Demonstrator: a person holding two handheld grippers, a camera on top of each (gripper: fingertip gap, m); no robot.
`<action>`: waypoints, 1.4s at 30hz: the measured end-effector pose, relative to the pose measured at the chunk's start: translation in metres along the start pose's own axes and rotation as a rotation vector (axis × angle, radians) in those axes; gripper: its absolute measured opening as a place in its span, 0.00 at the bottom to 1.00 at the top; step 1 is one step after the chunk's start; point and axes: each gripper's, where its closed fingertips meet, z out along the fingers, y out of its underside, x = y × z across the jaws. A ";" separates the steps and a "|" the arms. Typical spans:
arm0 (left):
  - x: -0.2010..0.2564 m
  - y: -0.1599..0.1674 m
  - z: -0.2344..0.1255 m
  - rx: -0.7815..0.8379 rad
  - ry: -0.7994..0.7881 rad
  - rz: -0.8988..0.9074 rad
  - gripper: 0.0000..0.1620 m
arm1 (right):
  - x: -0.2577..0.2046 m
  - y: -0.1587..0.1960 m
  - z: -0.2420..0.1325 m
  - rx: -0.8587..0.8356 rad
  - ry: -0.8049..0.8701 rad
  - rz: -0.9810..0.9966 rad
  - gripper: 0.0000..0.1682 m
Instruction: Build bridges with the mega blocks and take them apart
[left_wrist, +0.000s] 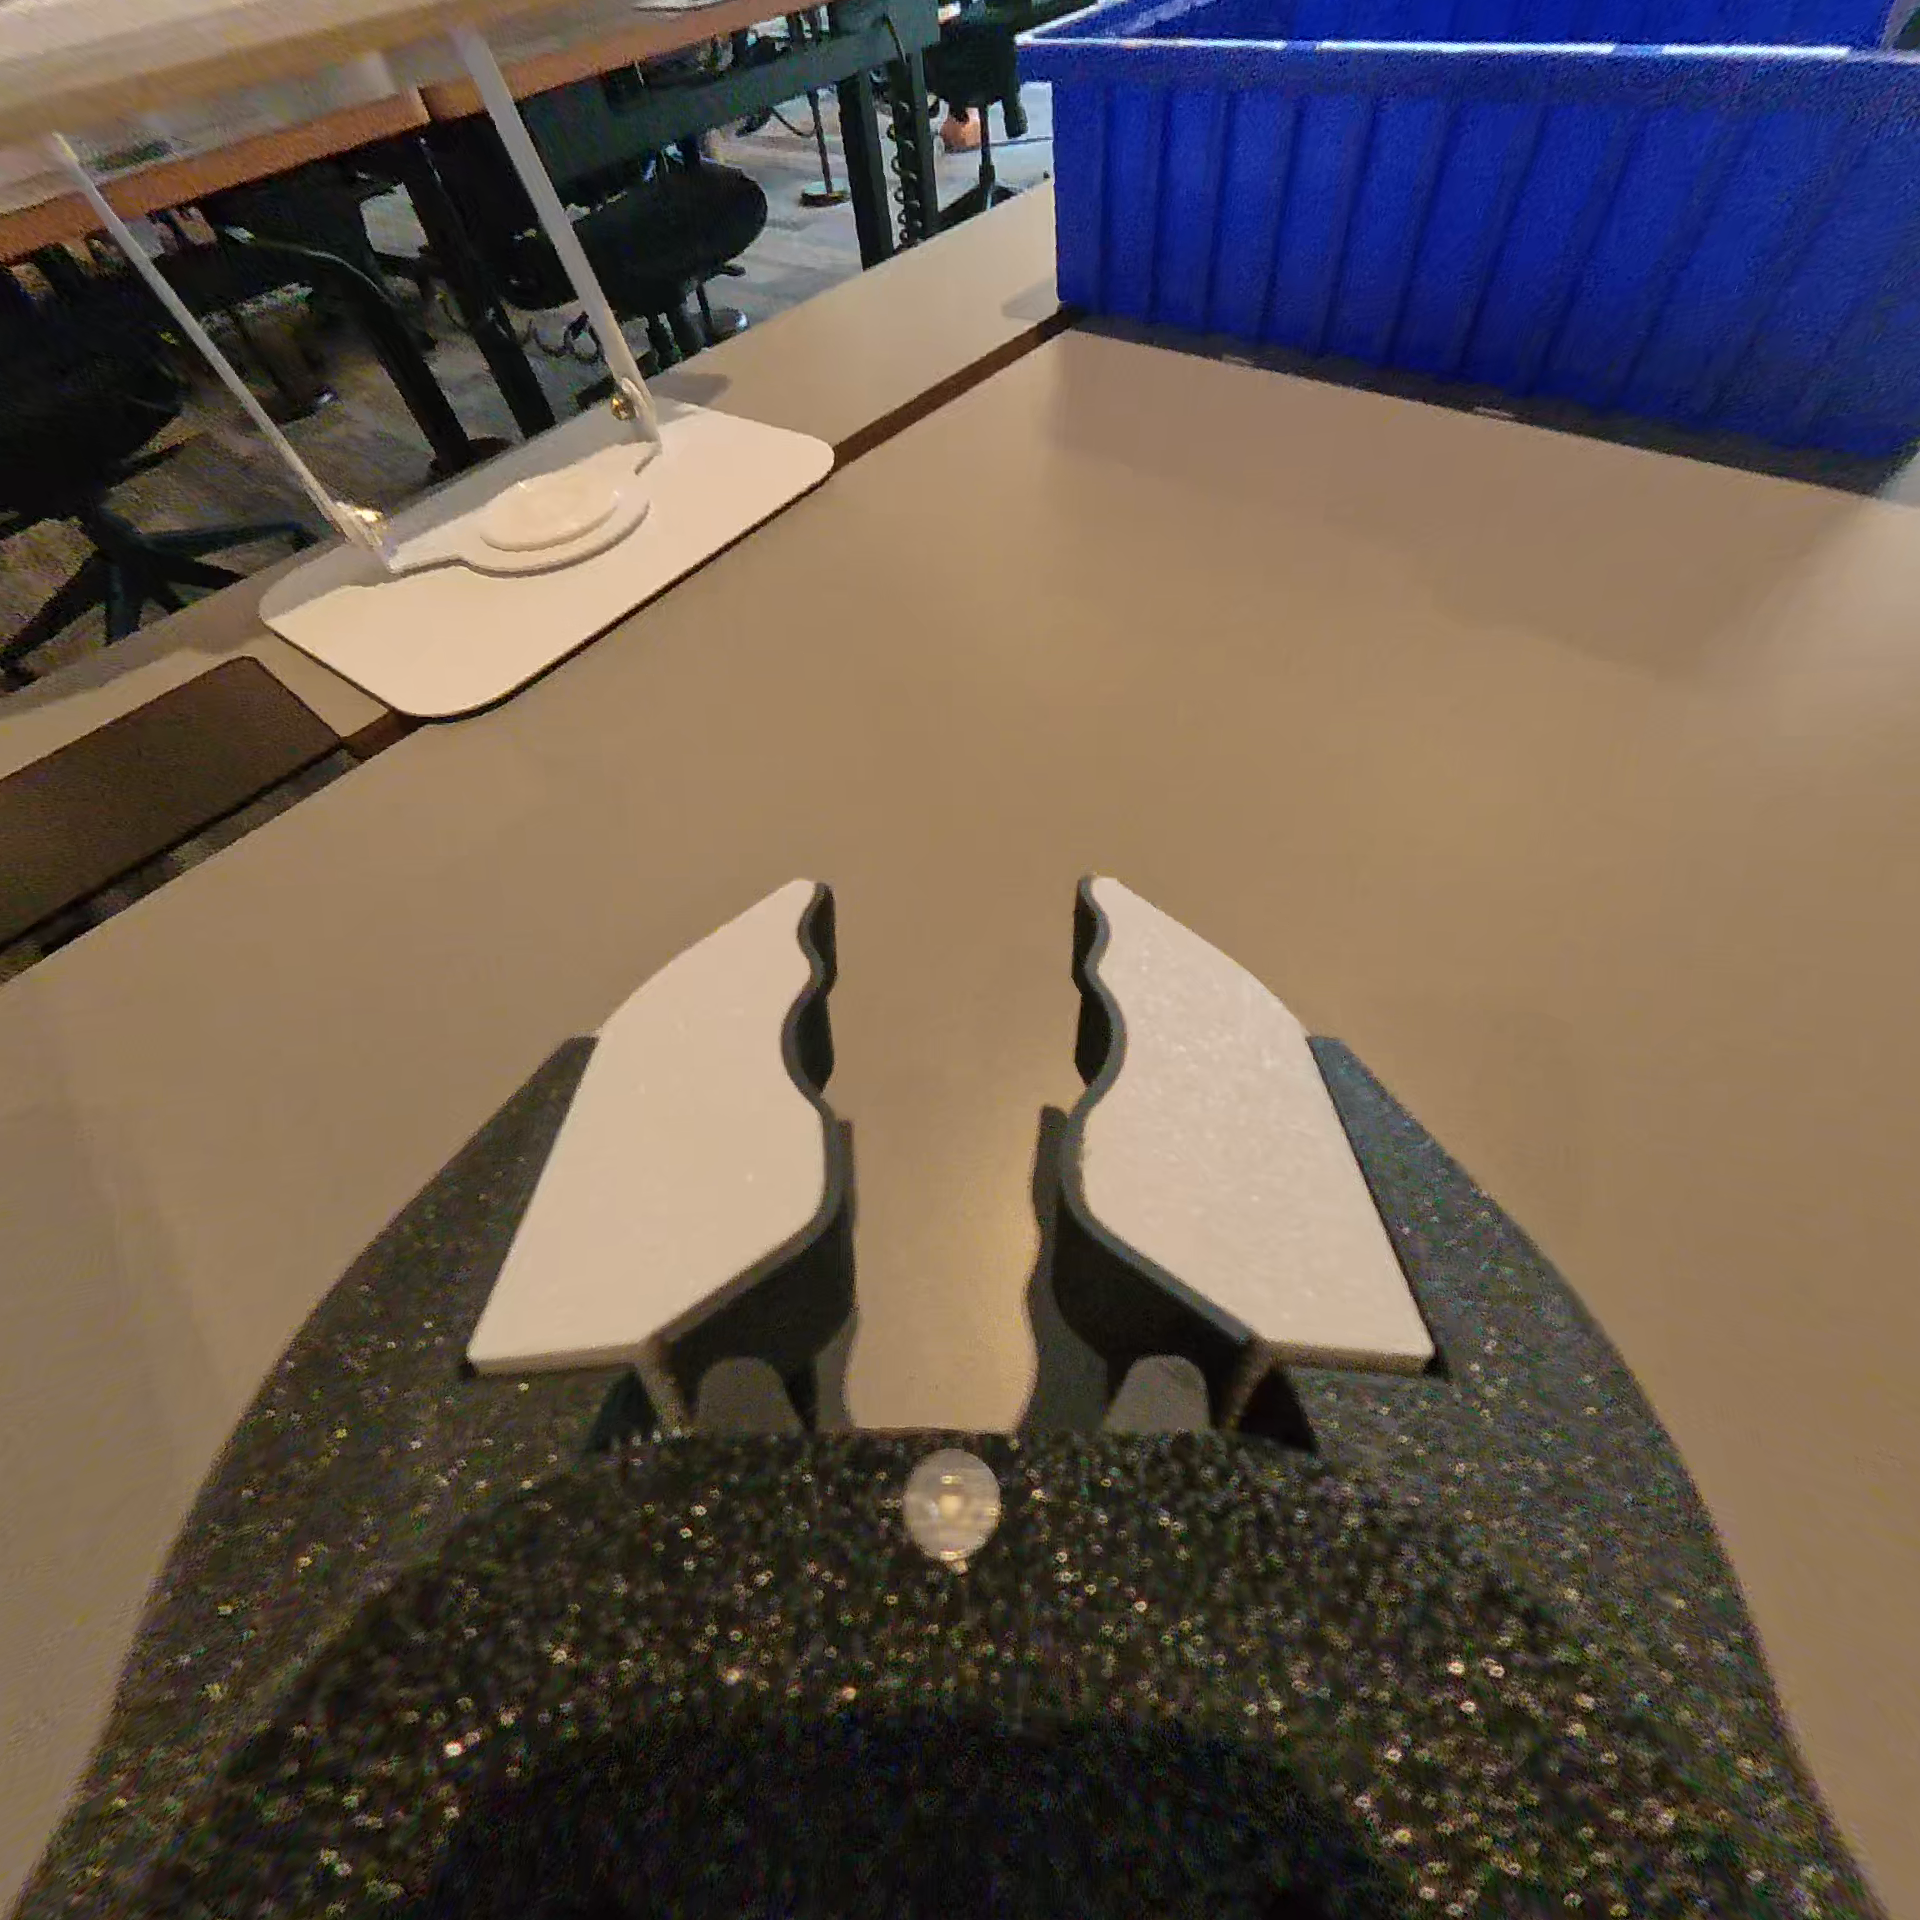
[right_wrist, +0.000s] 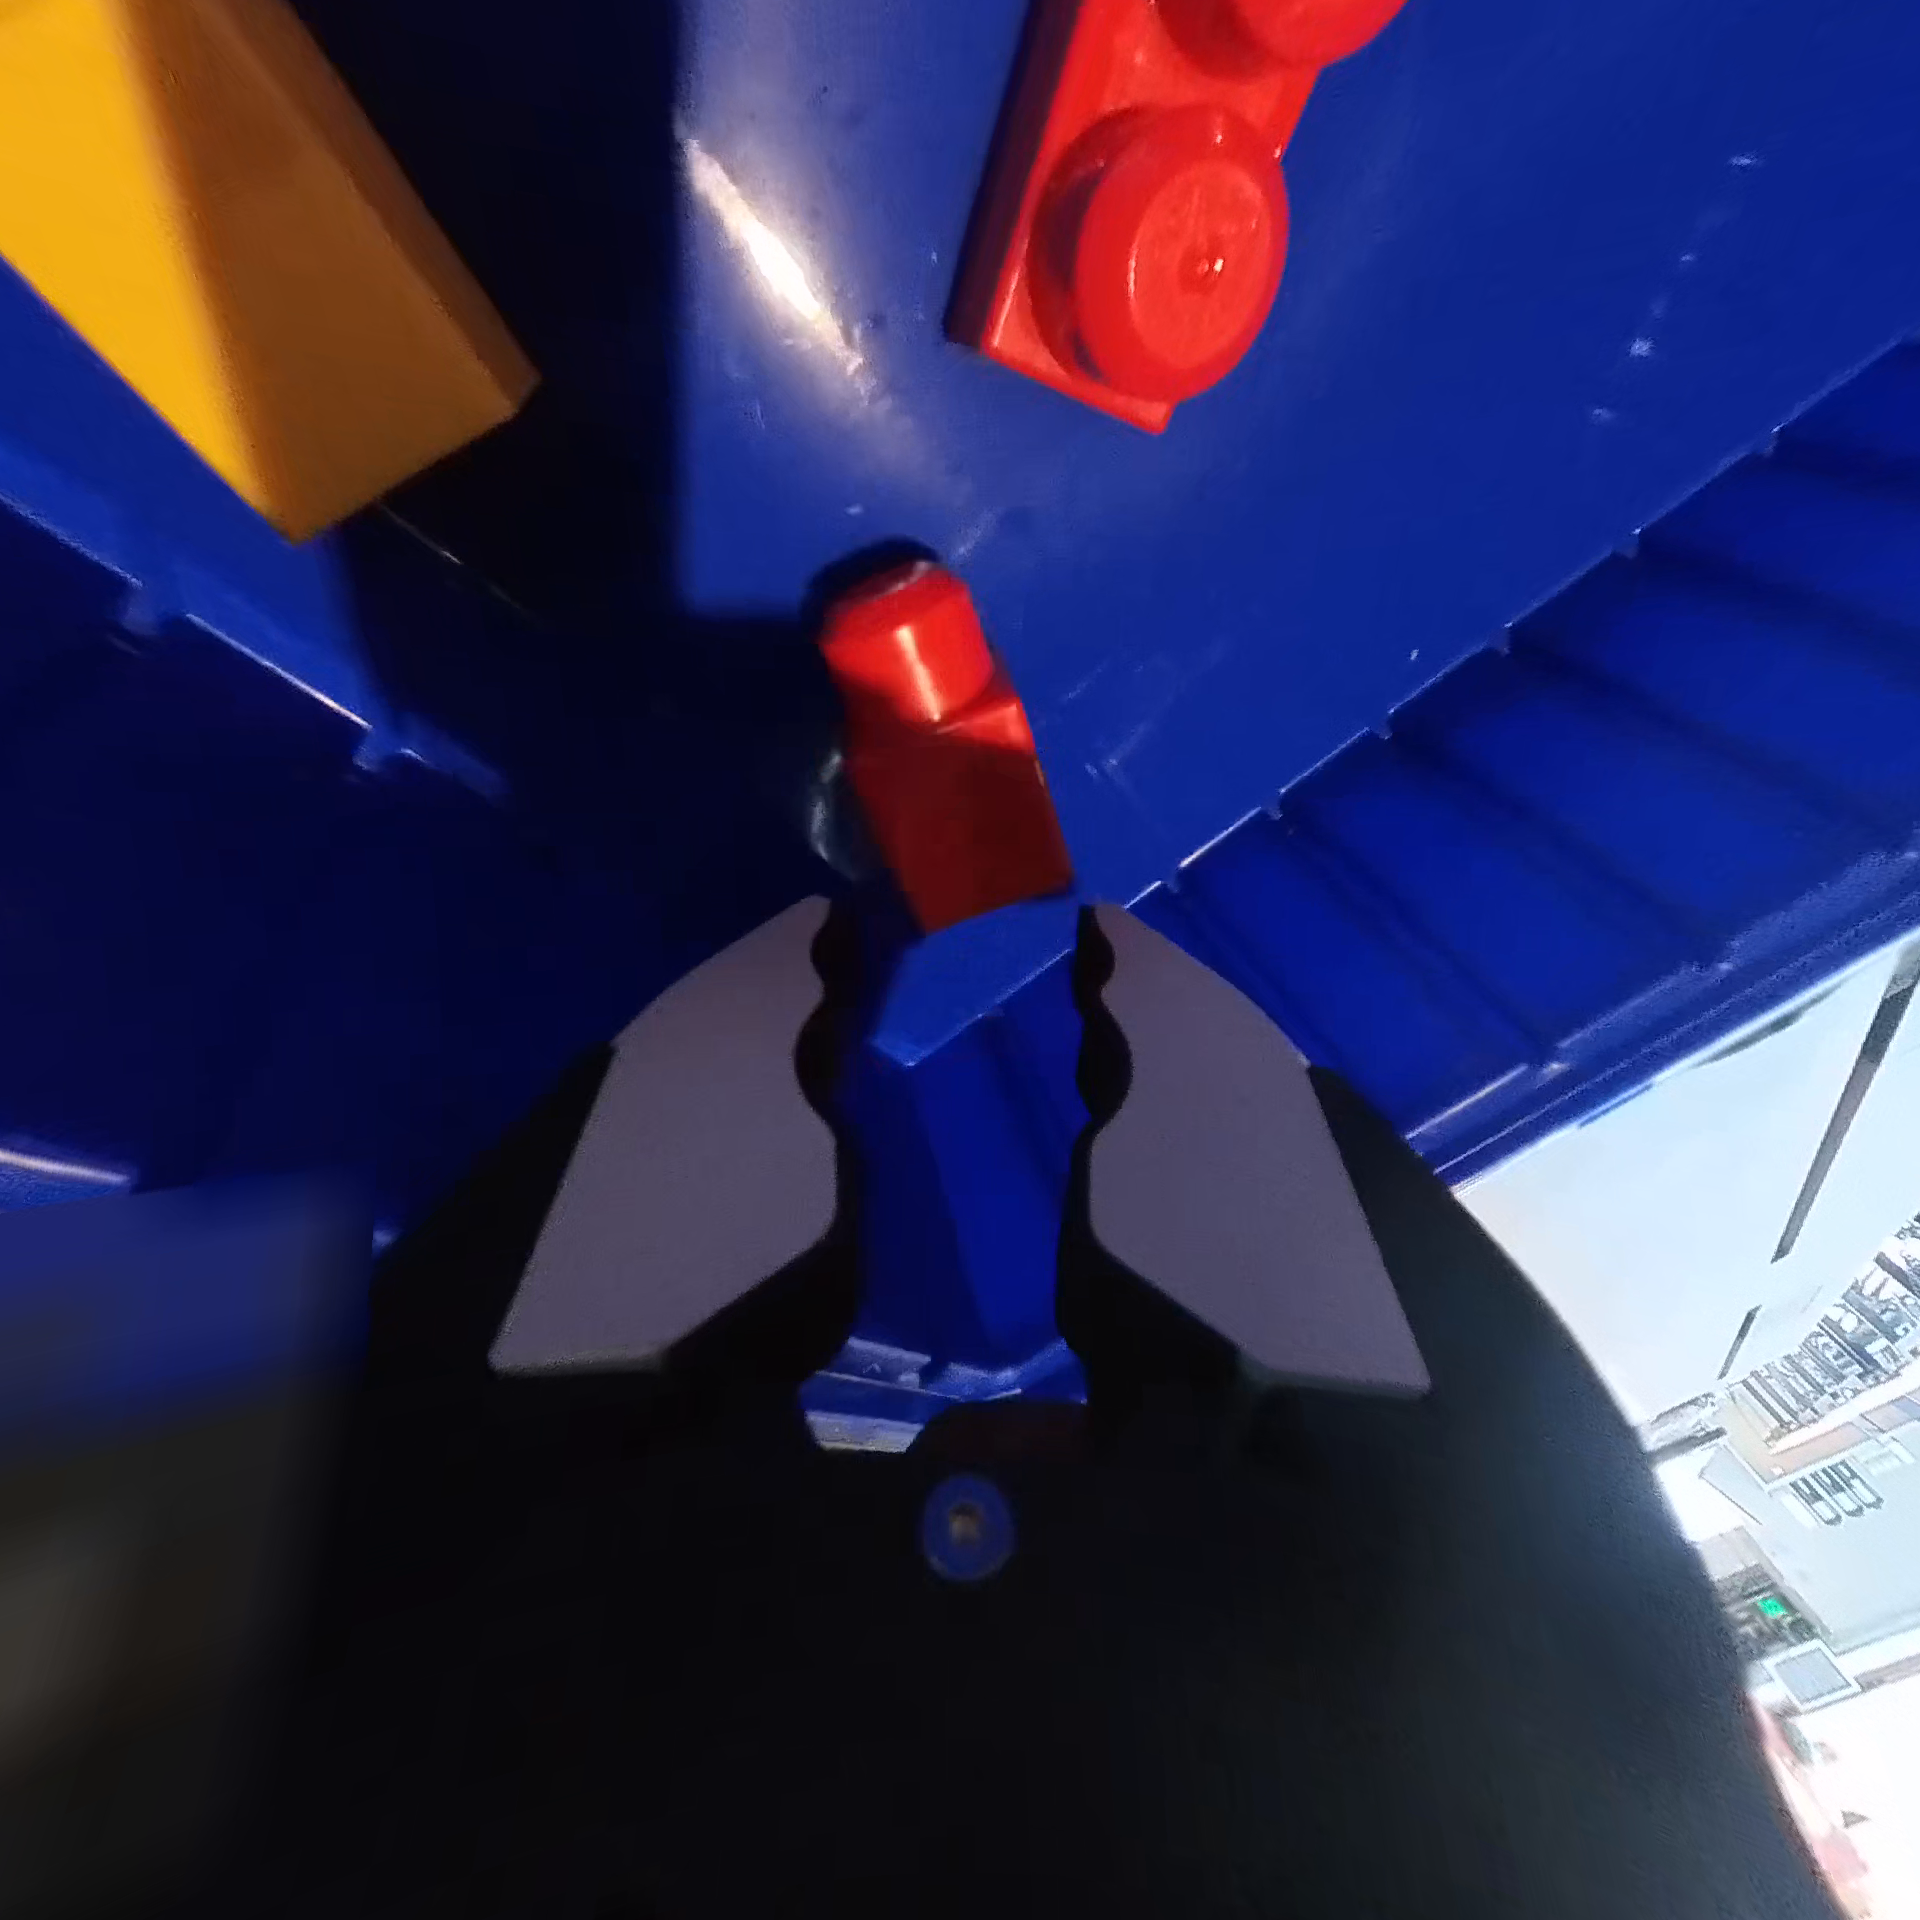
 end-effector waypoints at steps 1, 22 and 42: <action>0.001 -0.001 0.000 -0.001 0.003 0.003 0.27 | 0.001 0.000 -0.002 0.006 0.008 -0.001 0.27; -0.006 -0.033 -0.036 0.152 -0.134 0.038 0.27 | -0.275 -0.348 -0.178 1.307 -0.123 -0.206 0.13; -0.224 0.068 -0.164 -0.545 -0.381 -0.547 0.28 | -0.320 -0.352 -0.140 1.243 -0.202 -0.339 0.13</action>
